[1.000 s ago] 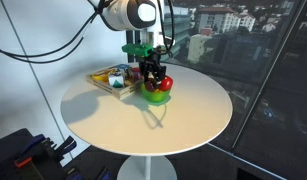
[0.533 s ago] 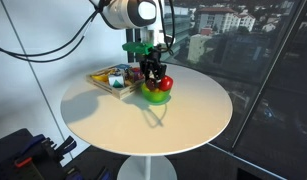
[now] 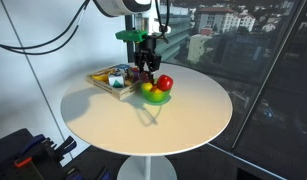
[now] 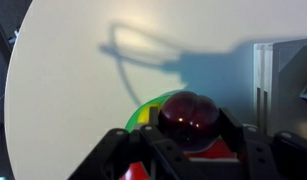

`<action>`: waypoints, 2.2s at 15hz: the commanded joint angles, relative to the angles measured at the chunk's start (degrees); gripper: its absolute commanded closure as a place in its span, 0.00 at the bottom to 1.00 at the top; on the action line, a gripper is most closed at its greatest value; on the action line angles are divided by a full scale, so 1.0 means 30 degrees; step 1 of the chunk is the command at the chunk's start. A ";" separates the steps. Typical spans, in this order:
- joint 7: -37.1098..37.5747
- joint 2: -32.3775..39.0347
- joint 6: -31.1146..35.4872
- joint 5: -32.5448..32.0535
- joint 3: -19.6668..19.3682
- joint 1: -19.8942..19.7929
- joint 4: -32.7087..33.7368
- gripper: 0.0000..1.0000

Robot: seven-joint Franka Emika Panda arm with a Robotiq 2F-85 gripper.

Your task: Pick up the brown plum toy from the green bowl and put it on the table

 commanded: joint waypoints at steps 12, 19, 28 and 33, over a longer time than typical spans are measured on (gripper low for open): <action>-0.0190 -0.3077 0.1608 0.0201 0.0833 0.0816 -0.5707 0.64; -0.0059 -0.2539 0.4683 0.0147 0.0783 0.0793 -0.7119 0.64; 0.0051 -0.1119 0.5413 0.0110 0.0662 0.0725 -0.6971 0.64; 0.0176 -0.0547 0.5300 -0.0016 0.0494 0.0707 -0.6881 0.64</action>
